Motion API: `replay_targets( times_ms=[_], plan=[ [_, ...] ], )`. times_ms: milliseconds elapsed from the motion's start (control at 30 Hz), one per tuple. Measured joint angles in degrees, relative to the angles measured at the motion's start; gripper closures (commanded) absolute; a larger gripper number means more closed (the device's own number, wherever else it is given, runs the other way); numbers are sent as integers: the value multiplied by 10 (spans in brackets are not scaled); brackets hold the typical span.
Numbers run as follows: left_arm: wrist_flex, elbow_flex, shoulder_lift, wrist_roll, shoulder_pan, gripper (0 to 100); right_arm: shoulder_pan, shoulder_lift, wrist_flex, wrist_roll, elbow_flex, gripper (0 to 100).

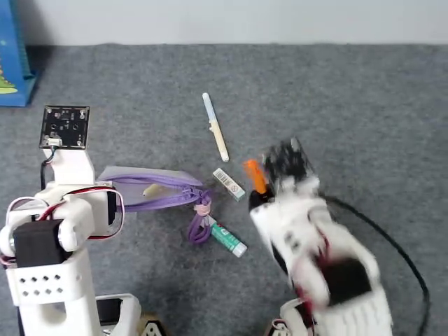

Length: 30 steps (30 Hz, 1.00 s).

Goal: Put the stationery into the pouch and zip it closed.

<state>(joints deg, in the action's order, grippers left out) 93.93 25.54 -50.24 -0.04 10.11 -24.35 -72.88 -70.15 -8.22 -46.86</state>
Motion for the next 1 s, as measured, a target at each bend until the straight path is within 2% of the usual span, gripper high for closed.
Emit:
replay_targets(
  times_ms=[167,367,600,867,1000],
  plan=[
    [0,0,0,0,0,988,-86,-146,16,27,1,991],
    [0,0,0,0,0,988,-157,-181,114,85,0,991],
    [0,0,0,0,-1,988,-245,-183,336,110,-46,991],
    [0,0,0,0,-1,988,-258,-181,673,61,-251,991],
    [0,0,0,0,-2,988,-258,-171,763,60,-281,991]
  ],
)
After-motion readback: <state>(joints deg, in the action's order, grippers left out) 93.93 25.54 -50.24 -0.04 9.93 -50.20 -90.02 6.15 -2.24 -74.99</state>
